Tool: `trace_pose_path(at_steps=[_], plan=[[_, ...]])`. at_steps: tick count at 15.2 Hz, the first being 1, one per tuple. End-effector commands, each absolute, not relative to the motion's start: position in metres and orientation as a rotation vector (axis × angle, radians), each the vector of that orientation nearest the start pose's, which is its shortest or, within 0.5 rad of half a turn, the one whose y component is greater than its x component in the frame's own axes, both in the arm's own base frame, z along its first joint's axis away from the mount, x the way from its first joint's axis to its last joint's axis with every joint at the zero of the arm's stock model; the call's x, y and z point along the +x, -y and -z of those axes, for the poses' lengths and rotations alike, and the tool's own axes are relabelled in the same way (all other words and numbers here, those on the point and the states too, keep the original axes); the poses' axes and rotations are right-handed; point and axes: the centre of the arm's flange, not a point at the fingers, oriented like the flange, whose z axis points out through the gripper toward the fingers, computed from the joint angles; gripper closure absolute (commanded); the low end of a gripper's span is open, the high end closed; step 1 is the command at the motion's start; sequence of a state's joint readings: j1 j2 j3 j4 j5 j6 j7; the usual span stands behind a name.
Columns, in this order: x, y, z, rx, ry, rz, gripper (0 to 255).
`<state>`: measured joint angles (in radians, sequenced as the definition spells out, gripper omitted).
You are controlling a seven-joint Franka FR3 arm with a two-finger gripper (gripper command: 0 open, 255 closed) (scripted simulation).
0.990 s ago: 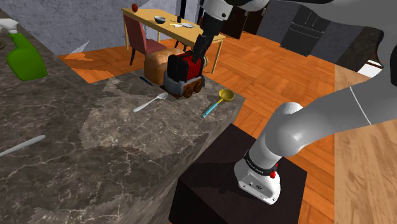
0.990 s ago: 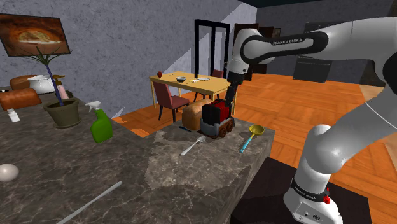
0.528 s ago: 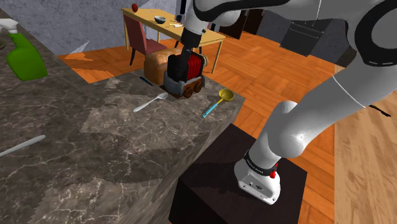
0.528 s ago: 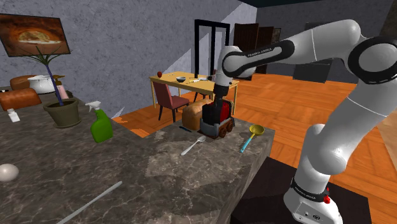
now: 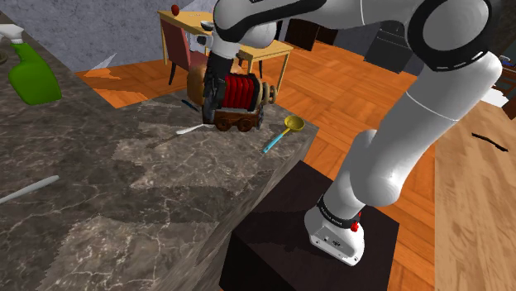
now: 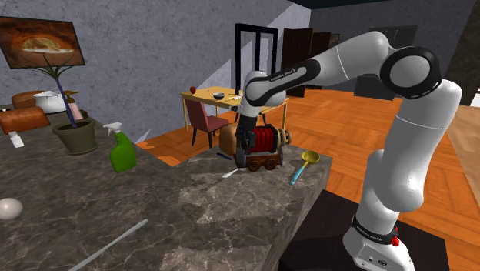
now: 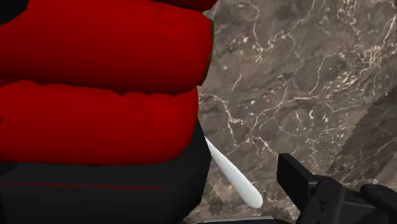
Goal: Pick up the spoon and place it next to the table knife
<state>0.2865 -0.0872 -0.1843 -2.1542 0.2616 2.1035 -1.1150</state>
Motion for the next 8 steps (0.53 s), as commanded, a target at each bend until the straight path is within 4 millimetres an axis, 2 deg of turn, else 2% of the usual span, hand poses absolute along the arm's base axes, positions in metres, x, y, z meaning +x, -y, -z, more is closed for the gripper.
trace_pose_path(at_steps=[1,4,8], plan=[[0.535,-0.074,-0.404,-2.42,1.636,0.158,0],[0.55,-0.1,-0.376,-2.274,1.807,0.144,0],[0.551,-0.109,-0.356,-2.249,1.833,0.141,0]])
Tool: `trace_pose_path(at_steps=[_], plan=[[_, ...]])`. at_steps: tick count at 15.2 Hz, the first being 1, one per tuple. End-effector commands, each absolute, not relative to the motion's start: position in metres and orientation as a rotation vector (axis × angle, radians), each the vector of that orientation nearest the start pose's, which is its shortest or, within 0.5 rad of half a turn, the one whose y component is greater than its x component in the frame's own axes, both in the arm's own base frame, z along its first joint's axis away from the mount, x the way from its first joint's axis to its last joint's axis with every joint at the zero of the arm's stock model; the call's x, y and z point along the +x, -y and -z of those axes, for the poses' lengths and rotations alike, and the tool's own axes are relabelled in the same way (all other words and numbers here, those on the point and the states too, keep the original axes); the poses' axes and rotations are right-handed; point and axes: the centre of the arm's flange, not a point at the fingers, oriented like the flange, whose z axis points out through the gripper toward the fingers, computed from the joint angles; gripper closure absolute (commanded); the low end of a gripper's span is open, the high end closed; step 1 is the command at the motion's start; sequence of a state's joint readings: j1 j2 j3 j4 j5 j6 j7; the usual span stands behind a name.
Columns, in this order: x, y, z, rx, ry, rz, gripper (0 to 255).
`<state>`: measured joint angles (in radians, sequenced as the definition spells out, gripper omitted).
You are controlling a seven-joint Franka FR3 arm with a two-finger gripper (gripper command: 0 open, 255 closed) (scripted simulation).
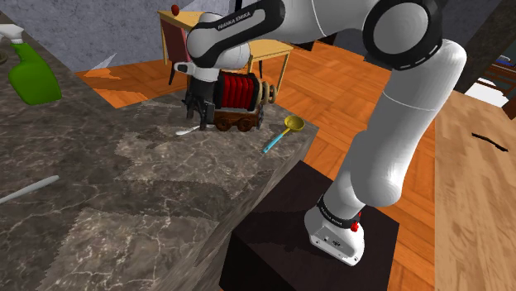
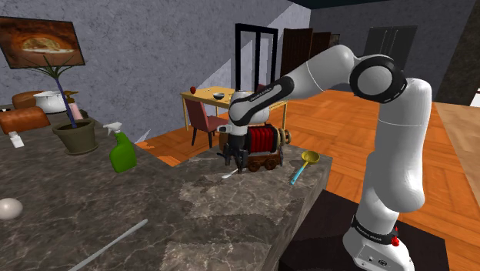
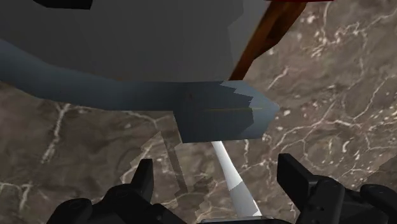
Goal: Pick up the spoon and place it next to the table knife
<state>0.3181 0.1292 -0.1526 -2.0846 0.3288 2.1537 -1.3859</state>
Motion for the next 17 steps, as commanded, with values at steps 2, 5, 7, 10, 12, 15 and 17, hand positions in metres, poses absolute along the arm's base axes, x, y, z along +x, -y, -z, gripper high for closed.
trace_pose_path(at_steps=[2,5,7,10,12,15,17], plan=[[0.551,-0.111,-0.346,-2.249,1.833,0.141,0],[0.55,-0.115,-0.333,-2.249,1.833,0.141,0],[0.55,-0.115,-0.333,-2.249,1.833,0.141,0],[0.55,-0.115,-0.333,-2.249,1.833,0.141,0],[0.55,-0.115,-0.333,-2.249,1.833,0.141,0],[0.55,-0.115,-0.333,-2.249,1.833,0.141,255],[0.55,-0.114,-0.333,-2.249,1.833,0.141,255]])
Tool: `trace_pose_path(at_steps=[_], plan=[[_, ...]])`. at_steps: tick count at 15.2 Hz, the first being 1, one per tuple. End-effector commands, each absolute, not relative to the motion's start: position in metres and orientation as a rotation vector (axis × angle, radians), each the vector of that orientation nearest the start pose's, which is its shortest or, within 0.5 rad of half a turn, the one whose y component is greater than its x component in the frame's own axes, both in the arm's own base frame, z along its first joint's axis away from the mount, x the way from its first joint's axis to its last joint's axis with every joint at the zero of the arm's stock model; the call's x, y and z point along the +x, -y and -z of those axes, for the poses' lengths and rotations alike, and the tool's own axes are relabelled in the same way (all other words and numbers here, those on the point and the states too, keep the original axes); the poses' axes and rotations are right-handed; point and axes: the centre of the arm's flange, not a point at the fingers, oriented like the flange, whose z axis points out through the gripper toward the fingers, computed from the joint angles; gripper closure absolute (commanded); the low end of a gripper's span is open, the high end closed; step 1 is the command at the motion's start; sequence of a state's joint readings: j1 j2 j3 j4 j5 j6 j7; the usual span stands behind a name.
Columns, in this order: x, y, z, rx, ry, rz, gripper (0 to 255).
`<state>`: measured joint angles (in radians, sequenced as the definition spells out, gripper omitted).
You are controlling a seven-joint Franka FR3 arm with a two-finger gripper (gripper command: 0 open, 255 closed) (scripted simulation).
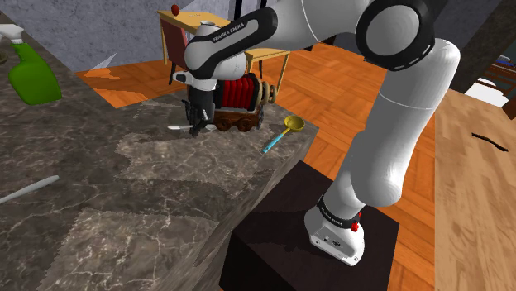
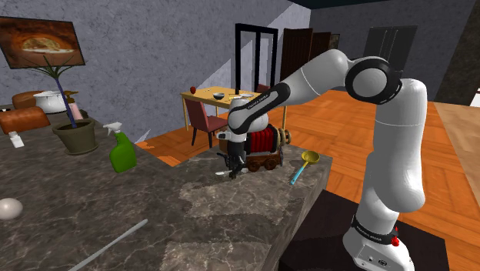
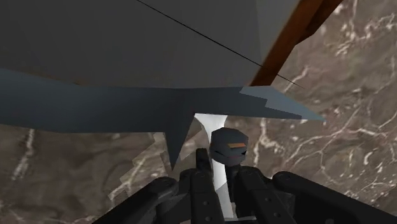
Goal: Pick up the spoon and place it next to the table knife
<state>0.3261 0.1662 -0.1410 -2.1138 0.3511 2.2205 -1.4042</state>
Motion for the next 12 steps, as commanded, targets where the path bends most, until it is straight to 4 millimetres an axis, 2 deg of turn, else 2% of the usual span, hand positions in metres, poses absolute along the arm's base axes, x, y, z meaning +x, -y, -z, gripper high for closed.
trace_pose_path(at_steps=[1,5,12], plan=[[0.55,-0.115,-0.333,-2.249,1.833,0.141,255],[0.55,-0.115,-0.333,-2.249,1.833,0.141,255],[0.55,-0.115,-0.37,-2.249,1.833,0.141,255]])
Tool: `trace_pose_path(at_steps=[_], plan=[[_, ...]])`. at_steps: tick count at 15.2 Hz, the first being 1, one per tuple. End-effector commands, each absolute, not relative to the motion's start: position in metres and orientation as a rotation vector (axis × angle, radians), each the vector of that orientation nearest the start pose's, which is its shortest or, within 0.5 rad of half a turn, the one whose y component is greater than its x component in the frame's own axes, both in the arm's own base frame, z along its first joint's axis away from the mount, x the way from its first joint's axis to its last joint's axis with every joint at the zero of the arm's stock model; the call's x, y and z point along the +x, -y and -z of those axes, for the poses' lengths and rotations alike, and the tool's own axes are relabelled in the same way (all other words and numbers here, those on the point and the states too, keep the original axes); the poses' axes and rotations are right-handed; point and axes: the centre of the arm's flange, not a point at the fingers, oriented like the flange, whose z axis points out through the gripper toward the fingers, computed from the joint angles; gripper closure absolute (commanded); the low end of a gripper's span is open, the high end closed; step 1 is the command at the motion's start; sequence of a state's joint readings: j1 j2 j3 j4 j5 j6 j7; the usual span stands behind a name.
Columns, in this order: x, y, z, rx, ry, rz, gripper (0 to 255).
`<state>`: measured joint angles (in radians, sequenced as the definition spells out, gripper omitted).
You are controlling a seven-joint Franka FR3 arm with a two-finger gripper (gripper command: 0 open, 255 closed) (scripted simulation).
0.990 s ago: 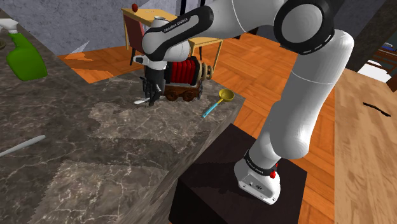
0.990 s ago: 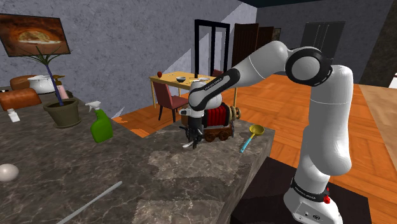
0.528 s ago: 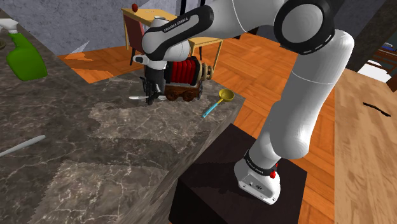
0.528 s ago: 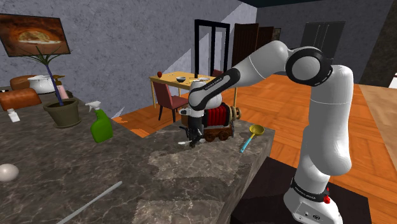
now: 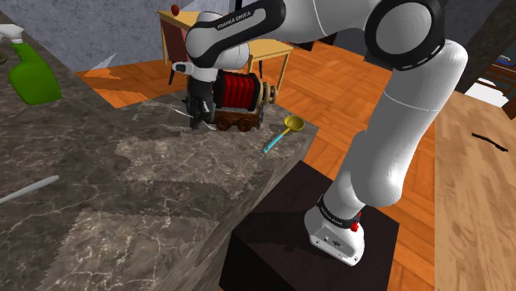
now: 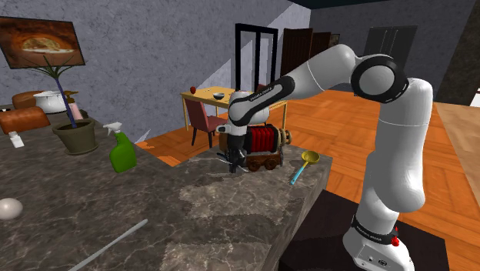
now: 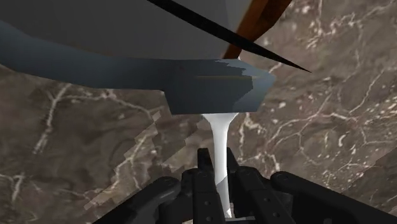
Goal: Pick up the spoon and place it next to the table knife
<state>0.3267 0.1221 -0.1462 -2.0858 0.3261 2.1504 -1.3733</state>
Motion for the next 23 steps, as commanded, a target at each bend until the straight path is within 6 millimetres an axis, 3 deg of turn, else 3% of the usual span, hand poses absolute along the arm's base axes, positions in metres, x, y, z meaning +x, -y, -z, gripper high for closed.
trace_pose_path(at_steps=[1,11,23], plan=[[0.55,-0.115,-0.375,-2.249,1.833,0.141,255],[0.55,-0.115,-0.424,-2.249,1.833,0.141,255],[0.499,-0.265,-0.424,-2.249,1.833,0.141,255]])
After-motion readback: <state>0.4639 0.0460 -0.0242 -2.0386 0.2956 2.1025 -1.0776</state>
